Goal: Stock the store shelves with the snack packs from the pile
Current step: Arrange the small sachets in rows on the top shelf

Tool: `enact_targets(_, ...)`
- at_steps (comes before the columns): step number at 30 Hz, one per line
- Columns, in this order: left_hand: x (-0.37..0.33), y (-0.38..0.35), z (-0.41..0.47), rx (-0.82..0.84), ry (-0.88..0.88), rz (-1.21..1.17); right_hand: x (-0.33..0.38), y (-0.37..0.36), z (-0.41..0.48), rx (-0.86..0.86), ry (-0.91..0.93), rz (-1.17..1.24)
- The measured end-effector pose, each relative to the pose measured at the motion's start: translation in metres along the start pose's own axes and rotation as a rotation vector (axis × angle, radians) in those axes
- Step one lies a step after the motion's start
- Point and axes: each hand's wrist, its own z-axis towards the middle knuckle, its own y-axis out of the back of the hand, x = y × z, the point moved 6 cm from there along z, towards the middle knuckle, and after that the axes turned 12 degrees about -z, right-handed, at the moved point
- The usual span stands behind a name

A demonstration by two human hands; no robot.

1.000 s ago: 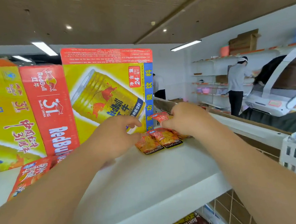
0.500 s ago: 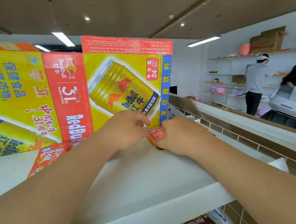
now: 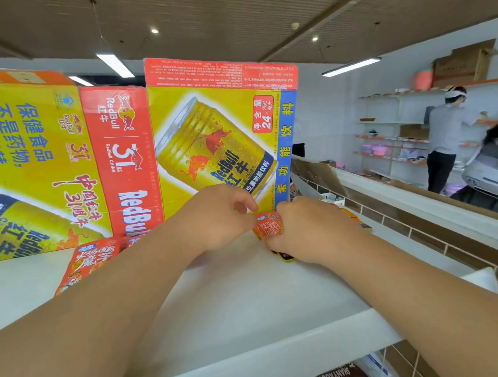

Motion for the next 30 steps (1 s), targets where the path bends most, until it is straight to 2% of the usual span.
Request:
enact_targets(5, 0.000, 0.002, 0.000, 0.007, -0.001, 0.018, -0.010, 0.005, 0.002, -0.037, -0.035, 0.091)
enact_targets(10, -0.001, 0.005, -0.003, 0.002, -0.014, 0.053, -0.020, 0.002, 0.001, 0.025, -0.046, 0.127)
enact_targets(18, -0.026, 0.027, -0.014, -0.045, -0.195, 0.366, -0.026, 0.011, 0.003, -0.007, -0.041, 0.225)
enact_targets(25, -0.035, 0.053, -0.063, -0.111, -0.270, 0.538, -0.011, 0.049, -0.004, -0.124, 0.072, 0.339)
enact_targets(30, -0.027, 0.113, -0.109, -0.195, -0.212, 0.582, 0.045, 0.100, -0.017, -0.212, 0.247, 0.368)
